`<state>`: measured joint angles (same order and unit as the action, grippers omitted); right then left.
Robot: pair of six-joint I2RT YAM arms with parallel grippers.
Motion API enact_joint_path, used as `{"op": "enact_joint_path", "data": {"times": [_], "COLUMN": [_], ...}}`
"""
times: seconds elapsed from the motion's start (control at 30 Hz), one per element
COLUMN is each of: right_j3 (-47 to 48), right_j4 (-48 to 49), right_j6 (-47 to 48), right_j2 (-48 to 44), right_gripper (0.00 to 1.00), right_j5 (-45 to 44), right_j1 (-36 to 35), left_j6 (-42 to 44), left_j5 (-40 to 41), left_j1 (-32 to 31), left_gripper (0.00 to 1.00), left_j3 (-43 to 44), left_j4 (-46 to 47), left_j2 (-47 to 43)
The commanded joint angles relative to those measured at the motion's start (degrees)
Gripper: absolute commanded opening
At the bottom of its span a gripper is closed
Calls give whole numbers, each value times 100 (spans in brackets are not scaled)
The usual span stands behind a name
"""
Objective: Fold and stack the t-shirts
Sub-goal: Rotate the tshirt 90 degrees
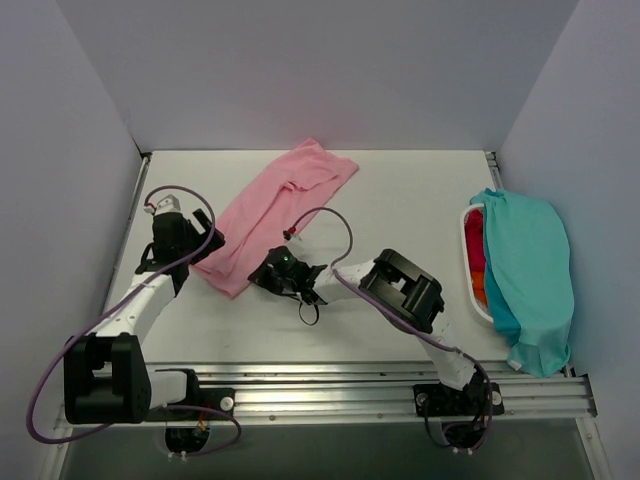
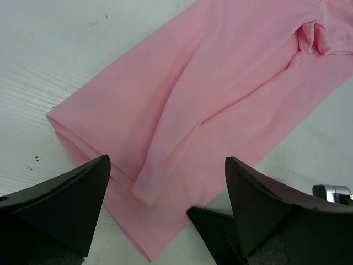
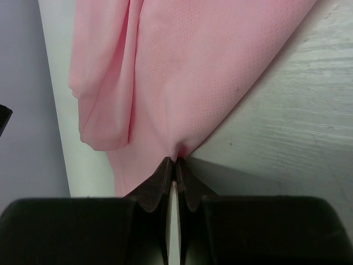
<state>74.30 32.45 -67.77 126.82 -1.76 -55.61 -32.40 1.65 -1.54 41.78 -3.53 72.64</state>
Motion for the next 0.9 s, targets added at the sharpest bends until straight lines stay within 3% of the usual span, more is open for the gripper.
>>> {"op": "enact_joint_path", "data": {"times": [0.0,0.2,0.37,0.67,0.87], "right_j3": [-714,-2278,-3253,-4257,-4696], "right_j4": [-389,-265,-835,-1179,-1486], "right_j6": [106,238,396,387,334], "right_j2": [-219,-1281,-2423,-3348,-3936], "right_gripper": [0,0,0,0,0], "right_j5": [-35,-395,-975,-1511,-1713], "right_j1": [322,840,1123,1237,1246], "left_j6": [6,-91,-222,-846,-952], "left_j5": [-59,-165,-95,222,485], "left_j1": [49,-30,-434,-2682,-3458], "left_gripper": [94,94,94,94,94], "left_j3": [-12,-161,-319,-487,-4], "left_j4": [168,247,247,976,1082], "left_j2": [-127,-154,-128,478,1330]}}
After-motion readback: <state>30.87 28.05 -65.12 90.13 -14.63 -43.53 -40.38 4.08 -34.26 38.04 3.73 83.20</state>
